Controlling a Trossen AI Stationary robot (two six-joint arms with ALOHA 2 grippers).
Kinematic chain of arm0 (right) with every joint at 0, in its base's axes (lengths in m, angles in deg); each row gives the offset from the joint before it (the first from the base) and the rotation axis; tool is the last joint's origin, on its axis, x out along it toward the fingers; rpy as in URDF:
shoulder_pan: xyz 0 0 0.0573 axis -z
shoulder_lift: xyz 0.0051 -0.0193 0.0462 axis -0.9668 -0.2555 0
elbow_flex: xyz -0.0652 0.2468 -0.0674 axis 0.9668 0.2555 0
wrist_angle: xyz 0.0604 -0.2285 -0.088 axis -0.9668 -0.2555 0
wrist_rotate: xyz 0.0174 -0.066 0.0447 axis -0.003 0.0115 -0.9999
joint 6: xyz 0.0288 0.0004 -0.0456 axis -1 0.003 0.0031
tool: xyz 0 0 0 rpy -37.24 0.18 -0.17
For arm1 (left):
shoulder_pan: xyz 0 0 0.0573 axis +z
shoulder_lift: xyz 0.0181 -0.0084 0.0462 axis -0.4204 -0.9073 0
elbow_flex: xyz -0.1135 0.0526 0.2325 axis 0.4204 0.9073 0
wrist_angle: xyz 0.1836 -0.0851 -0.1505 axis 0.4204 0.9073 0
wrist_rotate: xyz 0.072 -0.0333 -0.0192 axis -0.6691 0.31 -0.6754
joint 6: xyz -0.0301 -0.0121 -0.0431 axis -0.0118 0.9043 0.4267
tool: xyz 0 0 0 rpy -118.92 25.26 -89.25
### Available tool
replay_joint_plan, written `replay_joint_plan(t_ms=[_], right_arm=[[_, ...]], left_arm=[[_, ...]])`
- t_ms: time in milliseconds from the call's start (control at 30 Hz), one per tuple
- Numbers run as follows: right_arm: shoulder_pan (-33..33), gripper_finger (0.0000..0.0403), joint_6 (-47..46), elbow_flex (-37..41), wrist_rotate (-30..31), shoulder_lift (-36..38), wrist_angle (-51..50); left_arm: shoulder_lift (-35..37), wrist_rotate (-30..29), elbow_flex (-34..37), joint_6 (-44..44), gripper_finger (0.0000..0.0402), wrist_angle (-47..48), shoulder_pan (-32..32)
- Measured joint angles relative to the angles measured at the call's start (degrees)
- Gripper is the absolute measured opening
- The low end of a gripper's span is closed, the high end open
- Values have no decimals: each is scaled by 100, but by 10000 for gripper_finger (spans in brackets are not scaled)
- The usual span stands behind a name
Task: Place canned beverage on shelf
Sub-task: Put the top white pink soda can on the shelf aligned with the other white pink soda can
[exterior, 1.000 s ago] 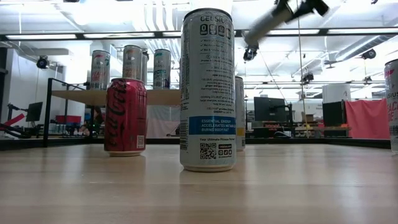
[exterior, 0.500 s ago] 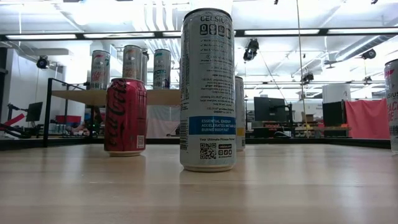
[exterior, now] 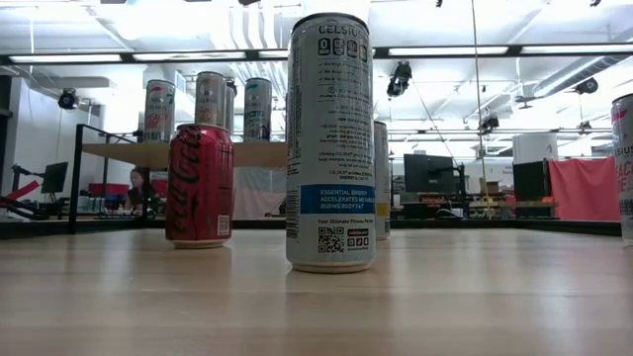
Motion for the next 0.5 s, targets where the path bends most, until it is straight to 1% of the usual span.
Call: replay_joint_plan(t_ms=[67, 133, 267, 433, 500], right_arm=[[-20, 248, -2, 0, -31, -79, -7], [-21, 248, 10, 0, -221, -176, -37], [-36, 248, 36, 0, -611, -410, -47], [-36, 248, 40, 0, -705, -603, -223], [-35, 248, 4, 0, -677, -672, -283]], left_arm=[[-112, -12, -107, -2, 39, 19, 0], [-249, -69, -242, -32, 57, 21, 0], [-592, -574, -526, -142, 104, 161, 0], [-950, -1208, -981, 10, 180, 964, 2], [-1072, -1275, -1195, 244, 210, 1452, 2]])
